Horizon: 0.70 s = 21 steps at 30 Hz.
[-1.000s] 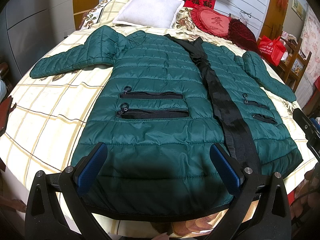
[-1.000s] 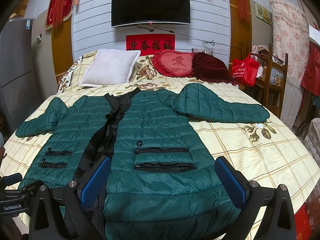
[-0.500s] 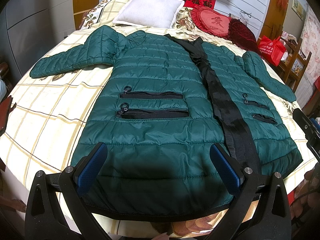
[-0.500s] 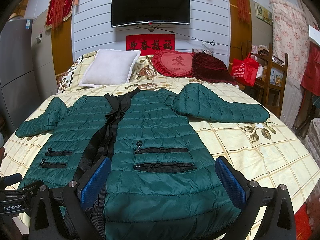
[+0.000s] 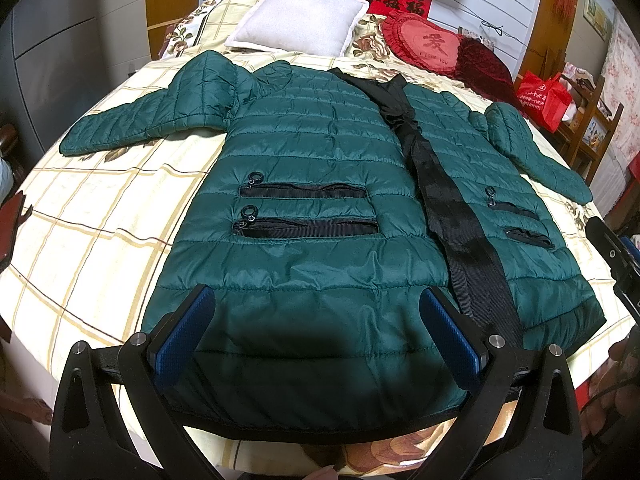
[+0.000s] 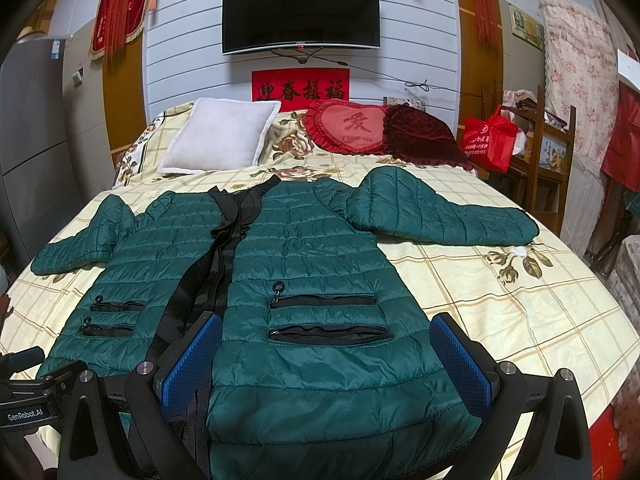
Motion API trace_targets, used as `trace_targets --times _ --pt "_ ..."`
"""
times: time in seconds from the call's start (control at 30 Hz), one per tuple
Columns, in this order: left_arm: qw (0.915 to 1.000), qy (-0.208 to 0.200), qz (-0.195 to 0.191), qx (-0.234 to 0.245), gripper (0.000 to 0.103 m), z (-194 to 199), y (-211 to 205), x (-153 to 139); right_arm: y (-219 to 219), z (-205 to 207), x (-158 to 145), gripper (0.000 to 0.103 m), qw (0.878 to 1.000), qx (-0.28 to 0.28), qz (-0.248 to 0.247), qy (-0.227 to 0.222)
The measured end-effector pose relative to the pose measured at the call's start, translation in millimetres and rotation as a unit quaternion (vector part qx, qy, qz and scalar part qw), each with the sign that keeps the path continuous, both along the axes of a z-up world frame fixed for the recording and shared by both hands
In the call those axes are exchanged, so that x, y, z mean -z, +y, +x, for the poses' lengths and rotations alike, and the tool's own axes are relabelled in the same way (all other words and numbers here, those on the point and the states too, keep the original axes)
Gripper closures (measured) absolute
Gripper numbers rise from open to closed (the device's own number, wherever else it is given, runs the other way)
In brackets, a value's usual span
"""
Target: Fold large clothes
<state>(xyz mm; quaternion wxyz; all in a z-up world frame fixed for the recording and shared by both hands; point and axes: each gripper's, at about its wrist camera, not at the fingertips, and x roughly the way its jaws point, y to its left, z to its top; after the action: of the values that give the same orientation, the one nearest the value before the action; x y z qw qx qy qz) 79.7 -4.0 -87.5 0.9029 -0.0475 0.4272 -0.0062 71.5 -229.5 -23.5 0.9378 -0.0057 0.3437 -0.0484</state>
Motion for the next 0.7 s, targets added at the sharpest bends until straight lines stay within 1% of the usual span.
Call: trace_targets --times 0.7 --pt "1.0 -0.001 -0.005 0.001 0.001 -0.9 0.9 2.2 -4.6 -3.6 4.4 0.0 1.0 0.006 -0.007 0.003"
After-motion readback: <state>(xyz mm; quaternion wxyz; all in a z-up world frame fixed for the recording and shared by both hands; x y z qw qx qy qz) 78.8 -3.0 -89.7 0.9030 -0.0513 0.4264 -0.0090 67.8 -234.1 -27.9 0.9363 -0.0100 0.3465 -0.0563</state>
